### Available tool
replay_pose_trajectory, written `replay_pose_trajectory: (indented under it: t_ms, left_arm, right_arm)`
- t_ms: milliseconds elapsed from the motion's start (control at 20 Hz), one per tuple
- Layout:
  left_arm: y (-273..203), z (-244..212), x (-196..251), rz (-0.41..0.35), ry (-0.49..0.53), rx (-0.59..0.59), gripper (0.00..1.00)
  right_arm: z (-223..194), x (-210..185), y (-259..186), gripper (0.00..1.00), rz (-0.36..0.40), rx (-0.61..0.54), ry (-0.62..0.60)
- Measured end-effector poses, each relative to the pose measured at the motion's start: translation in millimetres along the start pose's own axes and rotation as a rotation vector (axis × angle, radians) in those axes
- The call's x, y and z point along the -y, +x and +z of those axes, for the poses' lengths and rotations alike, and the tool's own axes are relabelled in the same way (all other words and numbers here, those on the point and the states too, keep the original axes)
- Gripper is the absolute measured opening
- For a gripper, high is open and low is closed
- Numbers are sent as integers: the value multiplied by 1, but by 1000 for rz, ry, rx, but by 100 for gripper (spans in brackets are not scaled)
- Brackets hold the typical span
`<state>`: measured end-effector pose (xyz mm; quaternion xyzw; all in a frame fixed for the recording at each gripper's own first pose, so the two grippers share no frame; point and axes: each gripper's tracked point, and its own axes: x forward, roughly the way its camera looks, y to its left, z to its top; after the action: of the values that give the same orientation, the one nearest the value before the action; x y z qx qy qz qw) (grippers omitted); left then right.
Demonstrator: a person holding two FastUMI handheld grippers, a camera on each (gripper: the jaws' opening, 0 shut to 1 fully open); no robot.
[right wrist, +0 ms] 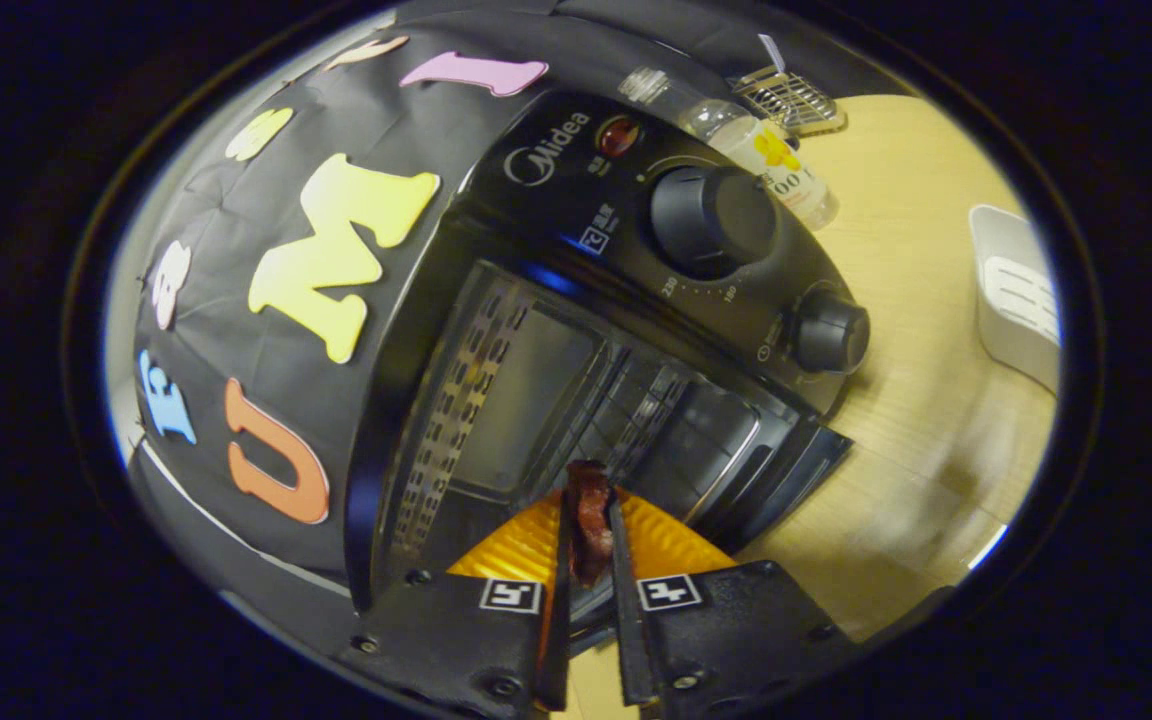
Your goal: Open the electric oven with the left hand, put the food in, and close the electric oven.
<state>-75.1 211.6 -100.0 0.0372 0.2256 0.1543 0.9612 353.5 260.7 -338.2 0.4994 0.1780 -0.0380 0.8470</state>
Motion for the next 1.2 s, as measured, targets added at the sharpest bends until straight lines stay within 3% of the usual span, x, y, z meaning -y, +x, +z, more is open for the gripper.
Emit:
replay_pose_trajectory:
  t_ms: [100,150,300,450,500,650,900,1200]
  left_arm:
    - [0,-3,0,1,-3,-4,97]
    - [1,-3,2,-1,-5,-2,97]
    - [0,-5,9,-15,-2,7,97]
    - [1,-6,18,-35,-2,19,97]
    - [1,-5,21,-43,1,27,97]
    - [2,-3,37,-81,11,54,97]
    - [8,-1,84,-176,20,118,97]
    - [23,-36,166,-271,5,81,97]
  right_arm:
    - [0,0,-3,62,-10,-3,-100]
    - [3,-1,-7,66,-22,9,-160]
    - [14,1,-19,100,-53,16,-359]
    - [23,3,-37,100,-45,5,-483]
    - [26,2,-45,96,-41,4,-519]
    - [39,2,-83,100,-22,-14,-645]
    - [104,-10,-168,100,28,40,-950]
    - [194,-16,-286,100,104,115,-1022]
